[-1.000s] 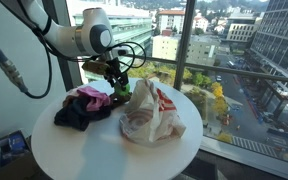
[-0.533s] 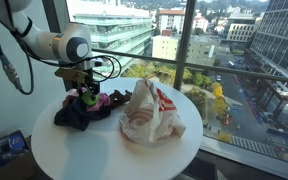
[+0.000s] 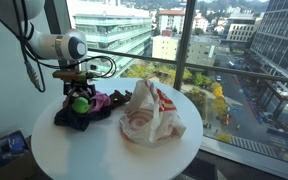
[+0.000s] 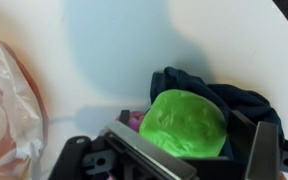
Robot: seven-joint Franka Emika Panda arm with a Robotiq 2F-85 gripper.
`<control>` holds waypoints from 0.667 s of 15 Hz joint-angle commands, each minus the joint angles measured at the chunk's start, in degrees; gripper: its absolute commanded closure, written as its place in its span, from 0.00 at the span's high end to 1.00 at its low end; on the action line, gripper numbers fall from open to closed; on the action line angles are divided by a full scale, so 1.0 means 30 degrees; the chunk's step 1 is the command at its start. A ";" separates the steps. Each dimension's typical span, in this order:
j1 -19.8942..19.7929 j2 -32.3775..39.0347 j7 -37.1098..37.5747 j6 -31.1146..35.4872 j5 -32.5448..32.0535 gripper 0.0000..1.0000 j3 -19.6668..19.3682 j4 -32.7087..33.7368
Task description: Pick up the black shirt from the plastic and put it on the table, pick up the peach shirt from the plastic and put it on the table, pick up the pink shirt from the plastic and put it on the table, pick up the green apple toy from the plastic and put it on the table
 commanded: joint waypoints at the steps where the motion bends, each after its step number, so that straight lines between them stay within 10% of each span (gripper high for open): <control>1: -0.0331 0.0771 -0.0342 -0.1278 -0.0586 1.00 -0.0383 0.1302; 10: -0.1845 0.1833 0.0267 -0.2660 -0.0290 1.00 -0.1876 0.1879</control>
